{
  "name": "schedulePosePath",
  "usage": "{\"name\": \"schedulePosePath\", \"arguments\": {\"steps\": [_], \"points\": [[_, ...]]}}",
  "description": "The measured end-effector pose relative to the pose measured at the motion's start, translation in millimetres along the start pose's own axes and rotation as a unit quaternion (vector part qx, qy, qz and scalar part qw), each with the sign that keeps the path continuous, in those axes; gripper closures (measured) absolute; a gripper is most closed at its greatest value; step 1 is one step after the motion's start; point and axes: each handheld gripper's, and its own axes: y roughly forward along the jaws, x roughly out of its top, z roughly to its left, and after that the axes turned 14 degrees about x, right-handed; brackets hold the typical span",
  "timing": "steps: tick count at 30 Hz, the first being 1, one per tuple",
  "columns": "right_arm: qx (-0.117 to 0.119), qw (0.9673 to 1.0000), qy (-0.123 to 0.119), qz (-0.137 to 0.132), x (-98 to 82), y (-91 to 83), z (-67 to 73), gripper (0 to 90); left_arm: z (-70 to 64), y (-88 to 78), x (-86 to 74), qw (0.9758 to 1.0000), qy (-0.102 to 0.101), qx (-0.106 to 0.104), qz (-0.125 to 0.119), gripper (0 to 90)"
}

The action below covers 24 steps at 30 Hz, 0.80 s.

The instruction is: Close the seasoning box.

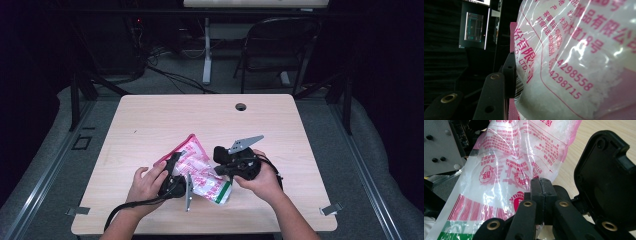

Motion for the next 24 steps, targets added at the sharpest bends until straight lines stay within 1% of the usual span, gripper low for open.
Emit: {"name": "schedulePosePath", "arguments": {"steps": [3,7,9,11,15,21,24], "points": [[-0.001,1.0,0.003,-0.002,-1.4,1.6,-0.9,90.0,-1.6,0.6,0.0,1.0,0.003,0.003,-0.001,58.3],[-0.006,1.0,-0.001,0.006,-1.4,2.6,-1.2,90.0,-2.1,0.4,0.0,1.0,0.008,0.002,0.001,58.4],[-0.008,1.0,0.0,0.004,-1.8,3.3,-1.1,90.0,-2.6,0.0,-0.2,1.0,0.006,0.001,0.001,58.4],[-0.007,1.0,0.002,0.001,-2.5,3.7,-0.9,90.0,-2.3,-0.4,0.1,0.9999,0.009,0.006,-0.001,58.4],[-0.005,1.0,0.002,0.008,-3.6,3.8,-2.4,90.0,-2.9,-0.9,0.5,0.9999,0.012,0.005,0.0,58.5],[-0.007,1.0,0.005,0.003,-4.6,4.0,-2.0,90.0,-2.8,-1.4,0.8,0.9999,0.016,0.006,-0.001,58.5],[-0.007,1.0,0.003,0.003,-4.5,3.5,-0.9,90.0,-1.6,-1.9,1.1,0.9997,0.02,0.011,-0.005,58.5]]}}
